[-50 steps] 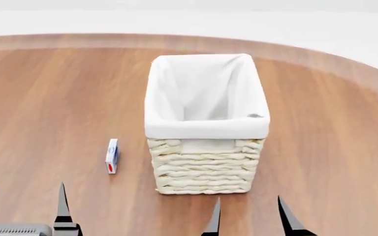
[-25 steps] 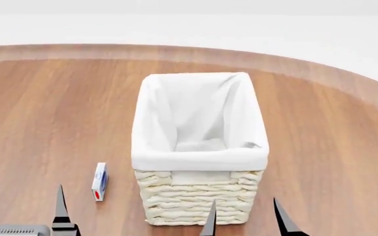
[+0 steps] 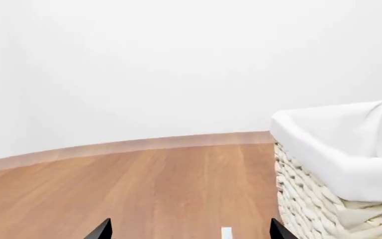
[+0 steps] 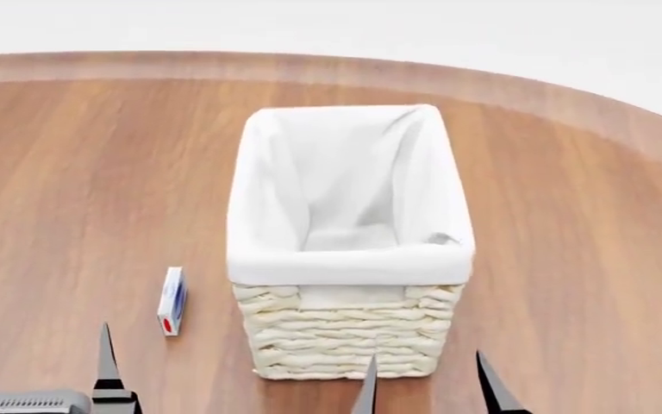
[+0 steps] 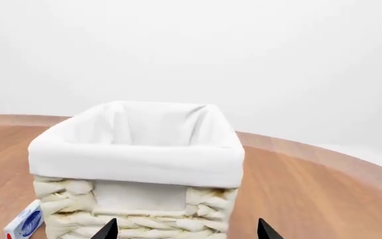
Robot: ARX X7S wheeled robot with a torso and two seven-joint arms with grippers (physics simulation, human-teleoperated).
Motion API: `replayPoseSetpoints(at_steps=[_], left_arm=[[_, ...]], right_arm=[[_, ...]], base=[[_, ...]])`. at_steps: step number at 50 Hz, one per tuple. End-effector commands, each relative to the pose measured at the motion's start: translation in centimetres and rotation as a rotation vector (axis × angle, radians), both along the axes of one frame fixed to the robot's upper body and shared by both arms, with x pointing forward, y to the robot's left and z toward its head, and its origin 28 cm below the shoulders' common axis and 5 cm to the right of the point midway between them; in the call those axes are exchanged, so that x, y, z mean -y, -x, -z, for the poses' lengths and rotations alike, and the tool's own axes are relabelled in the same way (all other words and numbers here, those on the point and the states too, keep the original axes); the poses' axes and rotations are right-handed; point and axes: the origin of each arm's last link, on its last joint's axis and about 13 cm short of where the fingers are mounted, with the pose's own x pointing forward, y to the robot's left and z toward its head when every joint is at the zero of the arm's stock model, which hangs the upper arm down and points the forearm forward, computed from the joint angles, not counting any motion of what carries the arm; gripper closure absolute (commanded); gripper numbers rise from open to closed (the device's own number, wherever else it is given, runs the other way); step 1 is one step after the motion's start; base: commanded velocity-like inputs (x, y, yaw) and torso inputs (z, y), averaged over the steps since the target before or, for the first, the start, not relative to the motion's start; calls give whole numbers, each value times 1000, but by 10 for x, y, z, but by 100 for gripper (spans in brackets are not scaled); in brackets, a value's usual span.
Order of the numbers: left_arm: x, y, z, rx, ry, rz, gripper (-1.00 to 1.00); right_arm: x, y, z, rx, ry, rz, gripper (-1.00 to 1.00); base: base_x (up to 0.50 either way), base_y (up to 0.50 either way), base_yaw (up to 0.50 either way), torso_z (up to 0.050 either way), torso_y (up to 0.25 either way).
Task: Pick up the cream cheese box, and put it in the basket.
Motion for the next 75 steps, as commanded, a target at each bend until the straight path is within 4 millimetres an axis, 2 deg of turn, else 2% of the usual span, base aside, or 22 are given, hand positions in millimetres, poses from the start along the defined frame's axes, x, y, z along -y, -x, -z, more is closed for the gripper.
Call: replayPoseSetpoints(at_steps=[1,35,45,50,54,56,61,65,66,68,70,75], left_arm=[[-3,-3,3,-10,-20,-8,-100],[-4,-4,3,6,6,-26,-100],[-5,-14,-6,5,-17,14,-100],[-7,-31,-21,-3,1,63,-100],[-8,-45,-26,-26,7,86,-100],[-9,-58,-28,-73,12,101,-100],[-11,-74,-35,-66,12,106,-100],[-13,-98,-32,-135,68,172,-100],[-15,-108,-30,-126,32,114,-100],[-16,-115,-32,-143,86,170,-100],[-17,-127,-34,-132,53,138,-100],[-17,-149,-34,-164,101,162,-100]], right_arm=[[1,-1,-3,24,-11,16,-100],[0,0,-1,20,-6,6,-100],[0,-2,1,10,-6,5,-100],[-1,-2,2,10,-3,3,-100],[0,-2,1,11,-3,2,-100],[0,-2,1,10,-4,2,-100],[0,-2,0,11,-5,4,-100],[0,-1,1,10,-8,1,-100],[0,-1,2,8,-8,1,-100],[0,-1,2,7,-8,1,-100],[0,-2,2,6,-8,1,-100],[-1,-2,4,2,-10,-3,-100]], base=[[0,0,0,0,-250],[0,0,0,0,-250],[0,0,0,0,0],[0,0,0,0,0],[0,0,0,0,0],[0,0,0,0,0],[0,0,0,0,0],[0,0,0,0,0],[0,0,0,0,0],[0,0,0,0,0],[0,0,0,0,0],[0,0,0,0,0]])
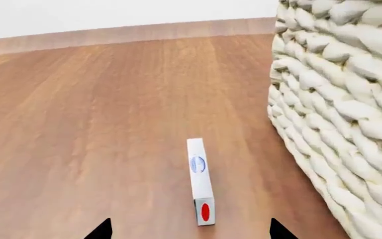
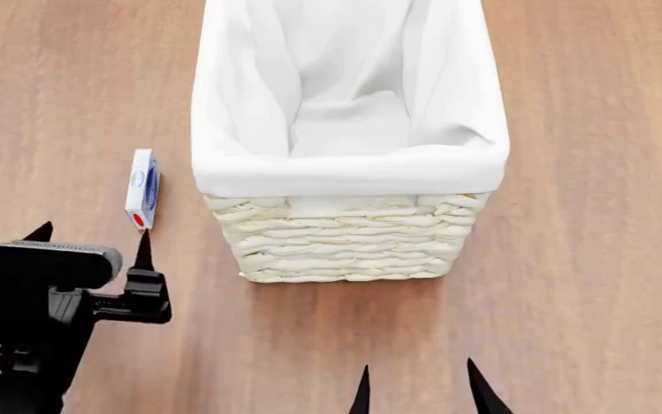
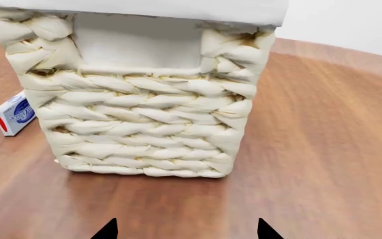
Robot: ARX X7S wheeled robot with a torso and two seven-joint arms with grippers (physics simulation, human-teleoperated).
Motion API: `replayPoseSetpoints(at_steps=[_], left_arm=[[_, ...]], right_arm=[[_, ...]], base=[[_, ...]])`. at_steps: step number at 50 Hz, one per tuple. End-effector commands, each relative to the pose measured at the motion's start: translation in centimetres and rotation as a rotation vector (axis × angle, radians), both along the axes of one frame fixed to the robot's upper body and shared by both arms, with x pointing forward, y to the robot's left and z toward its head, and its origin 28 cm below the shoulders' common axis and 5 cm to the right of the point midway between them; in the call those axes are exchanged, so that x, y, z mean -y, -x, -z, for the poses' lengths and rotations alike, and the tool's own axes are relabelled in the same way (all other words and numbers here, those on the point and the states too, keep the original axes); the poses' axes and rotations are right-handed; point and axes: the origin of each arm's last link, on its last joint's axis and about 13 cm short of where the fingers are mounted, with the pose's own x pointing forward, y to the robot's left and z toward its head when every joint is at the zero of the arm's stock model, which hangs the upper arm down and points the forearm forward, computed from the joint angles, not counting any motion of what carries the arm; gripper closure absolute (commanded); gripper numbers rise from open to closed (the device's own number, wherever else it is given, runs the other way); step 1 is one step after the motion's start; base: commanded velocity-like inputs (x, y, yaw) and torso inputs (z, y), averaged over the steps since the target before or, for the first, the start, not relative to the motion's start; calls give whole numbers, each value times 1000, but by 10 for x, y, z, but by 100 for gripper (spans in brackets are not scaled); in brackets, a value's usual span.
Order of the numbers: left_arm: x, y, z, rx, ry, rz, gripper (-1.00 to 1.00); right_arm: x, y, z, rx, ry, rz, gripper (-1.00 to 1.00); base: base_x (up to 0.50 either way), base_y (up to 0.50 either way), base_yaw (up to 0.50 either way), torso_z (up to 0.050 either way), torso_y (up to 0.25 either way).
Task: Pick up the cream cheese box, and put it in the basket.
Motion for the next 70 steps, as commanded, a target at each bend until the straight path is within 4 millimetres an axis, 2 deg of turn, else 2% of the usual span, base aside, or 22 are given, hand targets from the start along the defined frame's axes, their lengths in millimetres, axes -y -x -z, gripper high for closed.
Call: replayPoseSetpoints(at_steps=[1,5,11,38,53,70], left_arm=[[-1,-53,-7,-68,104,78,-100],[0,-71,-6,-91,149,65,-100],[5,-75,-13,-106,195,91,-100],[15,-74,-9,-194,233,125,-100],[14,-72,-7,-254,212,53,-100],[16,-75,-13,-247,173,35,-100]], right_arm=[[0,-4,-2,21,-20,15,-100],[0,-4,-1,17,-20,12,-100],[1,-5,0,13,-22,15,-100],[1,-3,-3,16,-28,11,-100],[3,1,-3,20,-42,9,-100],[3,5,-3,23,-47,3,-100]], base=[[0,0,0,0,0],[0,0,0,0,0],[0,0,0,0,0],[0,0,0,0,0],[0,0,0,0,0],[0,0,0,0,0]])
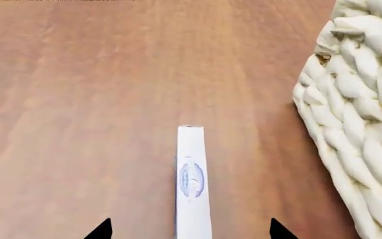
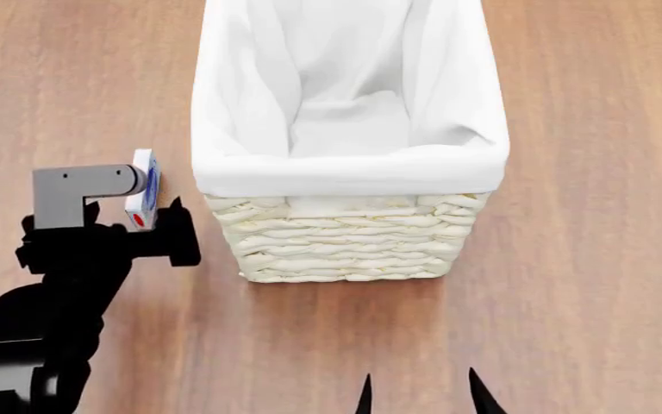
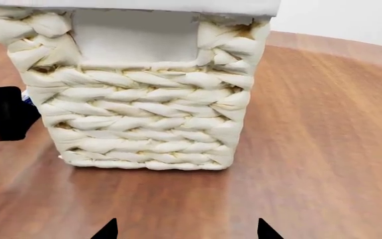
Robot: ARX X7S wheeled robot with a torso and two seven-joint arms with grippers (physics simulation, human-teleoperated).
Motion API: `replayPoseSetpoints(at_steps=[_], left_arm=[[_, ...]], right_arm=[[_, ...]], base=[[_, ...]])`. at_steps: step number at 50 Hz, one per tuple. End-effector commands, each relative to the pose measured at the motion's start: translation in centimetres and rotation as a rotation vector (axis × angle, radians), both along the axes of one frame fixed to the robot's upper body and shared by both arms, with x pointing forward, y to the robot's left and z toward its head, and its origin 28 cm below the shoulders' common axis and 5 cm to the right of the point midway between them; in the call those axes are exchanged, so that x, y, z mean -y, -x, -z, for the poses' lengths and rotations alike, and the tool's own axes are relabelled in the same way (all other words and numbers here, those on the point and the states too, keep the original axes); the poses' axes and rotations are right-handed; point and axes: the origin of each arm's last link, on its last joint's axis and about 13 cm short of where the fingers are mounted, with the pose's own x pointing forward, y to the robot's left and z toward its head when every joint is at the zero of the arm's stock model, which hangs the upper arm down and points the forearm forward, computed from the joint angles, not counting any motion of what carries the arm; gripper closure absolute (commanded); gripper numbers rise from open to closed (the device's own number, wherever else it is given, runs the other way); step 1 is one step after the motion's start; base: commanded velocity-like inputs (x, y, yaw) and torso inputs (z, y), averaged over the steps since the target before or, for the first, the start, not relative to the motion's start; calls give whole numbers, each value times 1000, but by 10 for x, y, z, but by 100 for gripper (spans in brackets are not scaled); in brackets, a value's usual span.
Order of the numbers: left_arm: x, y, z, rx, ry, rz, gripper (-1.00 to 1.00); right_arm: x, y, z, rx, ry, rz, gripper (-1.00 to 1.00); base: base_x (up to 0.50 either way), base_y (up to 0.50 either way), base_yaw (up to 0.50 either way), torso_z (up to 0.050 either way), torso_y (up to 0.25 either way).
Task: Pick up the cream cheese box, and put it in the basket.
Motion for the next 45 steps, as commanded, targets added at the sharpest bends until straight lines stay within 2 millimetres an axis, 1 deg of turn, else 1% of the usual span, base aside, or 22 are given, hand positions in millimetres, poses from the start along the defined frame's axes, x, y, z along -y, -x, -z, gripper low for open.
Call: replayPoseSetpoints(at_steps=[1,11,15,16,17,18,19,24,36,38,39,41,43,45], left_arm=[[8,-1,0,-13,6,28,-100],[10,2,5,-46,-13,34,-100],[9,2,5,-57,-7,32,-100],[9,2,5,-40,12,55,-100],[10,2,4,-44,-2,42,100],[10,2,4,-46,-4,40,100],[9,1,3,-8,14,67,100],[10,2,5,-32,-20,50,100],[6,3,7,-19,-37,43,100],[4,1,2,-9,-49,29,100],[1,-2,-4,10,-48,30,100],[-2,-5,-11,20,-53,20,100],[-9,-10,-24,60,-23,3,100],[-14,-13,-32,81,-47,6,100]], right_arm=[[0,0,-6,35,-21,11,-100],[0,0,-6,35,-22,10,-100],[1,1,-7,38,-22,9,-100],[1,1,-7,38,-22,9,-100],[1,1,-7,38,-22,8,-100],[1,1,-7,38,-22,8,-100],[1,1,-7,37,-22,8,-100],[0,2,-7,39,-24,3,-100],[-1,3,-6,38,-21,-8,-100],[-1,3,-5,37,-20,-5,-100],[-1,3,-5,37,-23,-4,-100],[-1,3,-5,36,-24,-3,-100],[0,4,-6,37,-27,0,-100],[0,4,-6,39,-30,0,-100]], base=[[0,0,0,0,0],[0,0,0,0,0],[0,0,0,0,0],[0,0,0,0,0],[0,0,0,0,0],[0,0,0,0,0],[0,0,0,0,0],[0,0,0,0,0],[0,0,0,0,0],[0,0,0,0,0],[0,0,0,0,0],[0,0,0,0,0],[0,0,0,0,0],[0,0,0,0,0]])
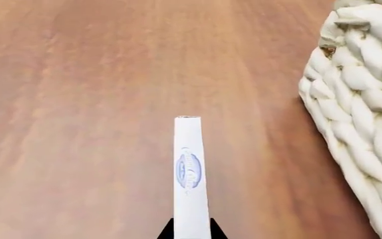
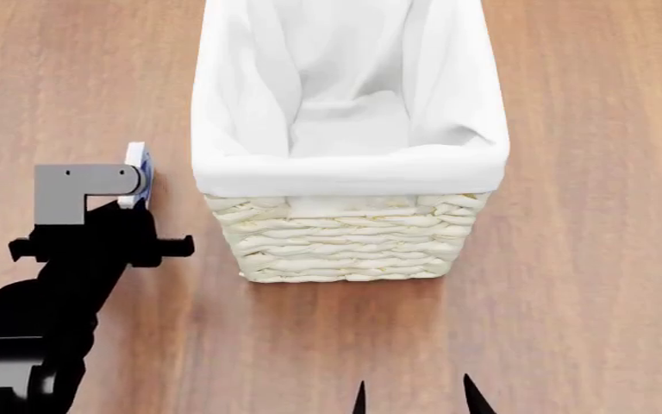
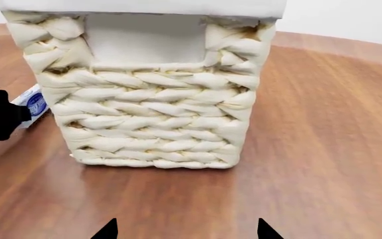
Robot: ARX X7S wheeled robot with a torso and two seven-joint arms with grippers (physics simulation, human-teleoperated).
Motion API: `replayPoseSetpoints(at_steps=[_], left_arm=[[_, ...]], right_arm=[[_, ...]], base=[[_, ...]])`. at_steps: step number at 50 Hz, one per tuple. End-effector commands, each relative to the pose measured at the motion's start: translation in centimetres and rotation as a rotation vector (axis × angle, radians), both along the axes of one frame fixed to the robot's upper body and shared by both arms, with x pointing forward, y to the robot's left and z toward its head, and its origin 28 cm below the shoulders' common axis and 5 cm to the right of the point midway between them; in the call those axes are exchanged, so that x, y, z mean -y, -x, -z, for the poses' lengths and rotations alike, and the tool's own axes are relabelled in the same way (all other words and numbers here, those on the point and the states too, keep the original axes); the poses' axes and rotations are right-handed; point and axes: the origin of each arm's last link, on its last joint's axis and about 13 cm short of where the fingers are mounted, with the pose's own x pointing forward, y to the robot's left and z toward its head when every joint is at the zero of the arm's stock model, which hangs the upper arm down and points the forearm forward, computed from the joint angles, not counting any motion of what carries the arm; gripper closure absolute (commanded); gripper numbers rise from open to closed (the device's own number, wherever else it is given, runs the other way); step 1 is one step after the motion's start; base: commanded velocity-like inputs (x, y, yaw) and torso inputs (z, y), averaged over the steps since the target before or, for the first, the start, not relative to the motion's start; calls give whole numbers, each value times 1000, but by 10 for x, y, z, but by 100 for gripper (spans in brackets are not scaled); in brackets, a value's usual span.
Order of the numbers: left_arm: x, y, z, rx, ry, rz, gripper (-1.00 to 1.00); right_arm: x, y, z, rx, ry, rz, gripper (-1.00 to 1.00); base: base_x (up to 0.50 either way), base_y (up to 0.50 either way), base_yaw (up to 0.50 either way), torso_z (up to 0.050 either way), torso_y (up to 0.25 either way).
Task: Pick up the cream cheese box, and put it in the basket.
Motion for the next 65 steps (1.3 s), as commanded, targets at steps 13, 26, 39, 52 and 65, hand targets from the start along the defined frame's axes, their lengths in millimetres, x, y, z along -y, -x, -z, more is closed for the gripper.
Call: replayPoseSetpoints(at_steps=[13,26,39,52,65], left_arm=[[-27,-22,-104,174,-135,55,100],[-27,8,-198,183,-161,143,100],[-10,40,-256,221,-372,352,100],[20,53,-286,218,-543,471,100],[48,45,-282,159,-587,571,100]], right_arm=[[3,-1,-12,53,-35,25,-100],[3,-1,-12,54,-36,23,-100],[0,-3,-5,38,-28,16,-100],[0,-1,-3,29,-34,0,-100],[-1,5,-4,34,-38,-13,-100]], base=[[0,0,0,0,0],[0,0,0,0,0],[0,0,0,0,1],[0,0,0,0,0],[0,0,0,0,1]])
